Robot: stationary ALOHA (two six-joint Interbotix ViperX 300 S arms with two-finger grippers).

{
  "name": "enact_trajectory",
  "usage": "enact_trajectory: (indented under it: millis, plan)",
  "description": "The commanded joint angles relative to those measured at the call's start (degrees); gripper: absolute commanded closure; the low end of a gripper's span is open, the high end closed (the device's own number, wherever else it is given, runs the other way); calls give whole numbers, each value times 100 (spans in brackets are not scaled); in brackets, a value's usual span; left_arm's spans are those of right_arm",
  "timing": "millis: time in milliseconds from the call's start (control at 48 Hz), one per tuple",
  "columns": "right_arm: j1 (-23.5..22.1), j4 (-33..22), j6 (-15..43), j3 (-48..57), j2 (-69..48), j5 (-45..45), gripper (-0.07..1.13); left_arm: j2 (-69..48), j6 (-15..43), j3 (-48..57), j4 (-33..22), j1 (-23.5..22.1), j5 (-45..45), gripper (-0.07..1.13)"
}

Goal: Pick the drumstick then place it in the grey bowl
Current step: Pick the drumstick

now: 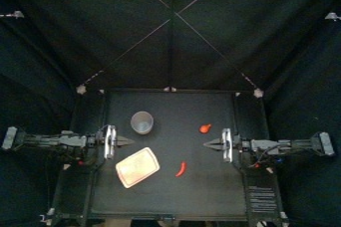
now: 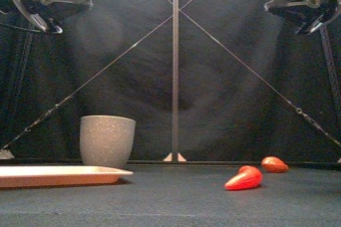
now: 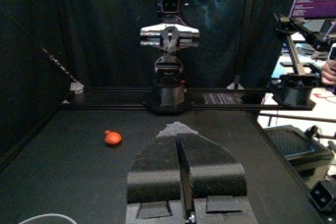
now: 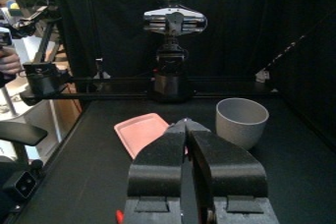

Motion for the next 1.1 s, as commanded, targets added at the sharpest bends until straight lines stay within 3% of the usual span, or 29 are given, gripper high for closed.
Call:
enact_trajectory:
  millis: [21, 104, 354, 458, 625, 792, 1000, 1104]
  plan:
    - [-211, -18, 0, -44, 237, 44, 102, 132, 0, -132, -26, 149, -9, 102]
    - [-431, -44, -9, -53, 483, 334, 101, 132, 9, -132, -26, 264, -9, 101]
    - [-1556, -659, -26, -334, 1380, 2786, 101, 132, 18, -114, -26, 475, -9, 101]
    - [-1775, -1037, -44, -571, 1617, 3753, 101, 132, 9, -70, -26, 475, -9, 101]
    - [-1784, -1573, -88, -800, 1925, 4482, 94, 132, 18, -44, -18, 483, -9, 101]
    - [-1863, -2197, -9, -826, 2285, 4623, 70, 132, 26, -35, -18, 492, -9, 101]
    - [-1942, -2549, 26, -896, 2602, 4579, 28, 132, 44, -18, 35, 501, -9, 101]
    - [-2065, -2769, 18, -958, 2804, 4562, 14, 132, 44, -9, 105, 501, -18, 101]
